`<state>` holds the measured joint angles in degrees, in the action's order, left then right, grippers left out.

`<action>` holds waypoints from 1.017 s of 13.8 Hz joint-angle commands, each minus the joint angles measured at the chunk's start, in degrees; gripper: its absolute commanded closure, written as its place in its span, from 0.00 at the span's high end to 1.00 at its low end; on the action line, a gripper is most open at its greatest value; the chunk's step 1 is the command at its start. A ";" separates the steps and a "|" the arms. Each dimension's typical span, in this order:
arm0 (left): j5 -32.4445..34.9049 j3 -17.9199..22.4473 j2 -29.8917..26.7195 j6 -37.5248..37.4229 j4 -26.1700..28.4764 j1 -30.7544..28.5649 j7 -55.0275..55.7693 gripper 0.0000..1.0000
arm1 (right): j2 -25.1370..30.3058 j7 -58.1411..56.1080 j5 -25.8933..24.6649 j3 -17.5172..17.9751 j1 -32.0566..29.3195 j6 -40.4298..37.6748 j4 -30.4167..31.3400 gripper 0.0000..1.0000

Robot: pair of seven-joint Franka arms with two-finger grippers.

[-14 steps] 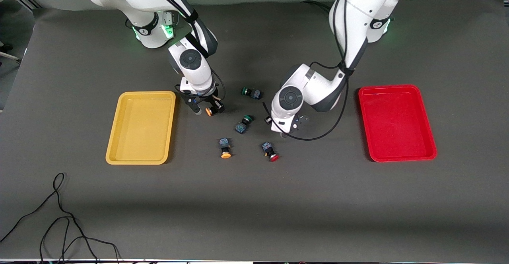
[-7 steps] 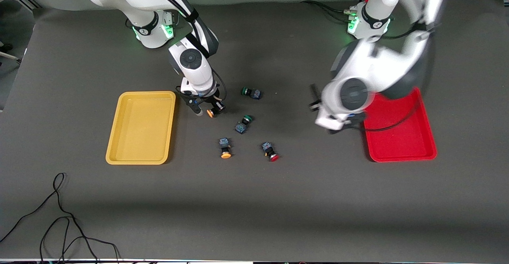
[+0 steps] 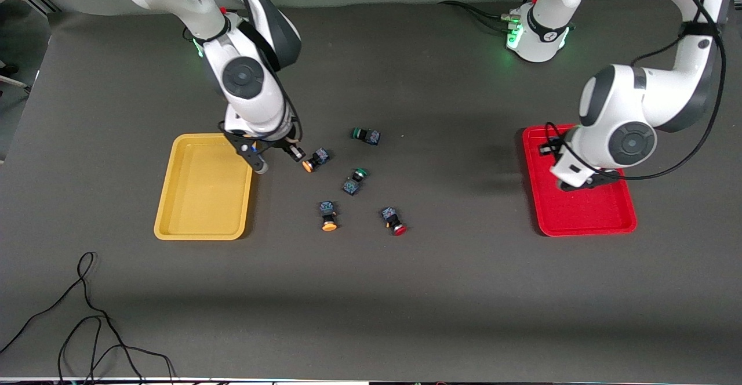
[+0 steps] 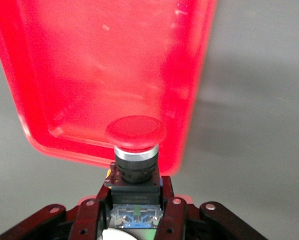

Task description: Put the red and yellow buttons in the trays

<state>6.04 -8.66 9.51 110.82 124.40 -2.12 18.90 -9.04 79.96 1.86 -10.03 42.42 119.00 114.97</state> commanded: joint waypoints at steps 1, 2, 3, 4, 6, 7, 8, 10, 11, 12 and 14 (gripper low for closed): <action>2.74 -0.74 -1.08 9.21 7.51 -4.90 -5.52 0.00 | -1.42 -0.68 -0.02 0.09 0.82 -0.09 -0.37 0.14; 2.83 -0.74 -0.20 10.37 7.96 -5.70 -6.24 0.00 | -2.12 -0.51 -0.02 0.09 1.08 0.96 -0.02 0.16; 3.53 -0.74 0.77 11.34 7.96 -6.49 -6.24 0.00 | -3.60 -0.24 0.07 0.18 1.17 3.32 0.77 0.57; 4.06 -0.74 1.65 12.39 8.05 -7.02 -6.24 0.00 | -5.45 0.37 0.07 0.44 1.17 7.08 2.08 0.99; 4.06 -0.74 3.58 14.24 8.14 -7.64 -6.24 0.00 | -9.14 0.72 0.42 0.62 3.53 15.33 5.16 1.00; 4.06 -0.74 4.63 15.12 8.14 -7.81 -6.24 0.21 | -10.72 2.12 1.20 0.62 3.98 20.08 6.83 1.00; 4.06 -0.74 5.25 15.48 8.05 -7.81 -6.24 0.60 | -12.04 3.44 1.39 0.62 4.85 23.26 7.63 1.00; 4.06 -0.92 3.77 13.47 7.44 -7.55 -5.98 1.00 | -14.33 4.94 1.48 0.53 6.88 25.04 7.81 1.00; 3.98 -1.01 2.28 10.85 6.65 -7.03 -5.46 1.00 | -15.04 5.20 1.39 0.62 7.06 26.01 7.81 1.00; 3.89 -1.62 1.49 7.52 4.55 -6.33 -4.84 1.00 | -15.65 5.56 1.39 0.53 7.15 26.36 7.81 1.00; 2.92 -2.32 1.65 -0.82 -2.98 -2.30 -0.82 1.00 | -16.27 5.56 1.39 0.53 7.15 26.45 7.81 1.00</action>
<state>9.25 -10.31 13.03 118.22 127.85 -8.47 14.00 -25.14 84.64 2.56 -9.04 49.30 144.97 122.99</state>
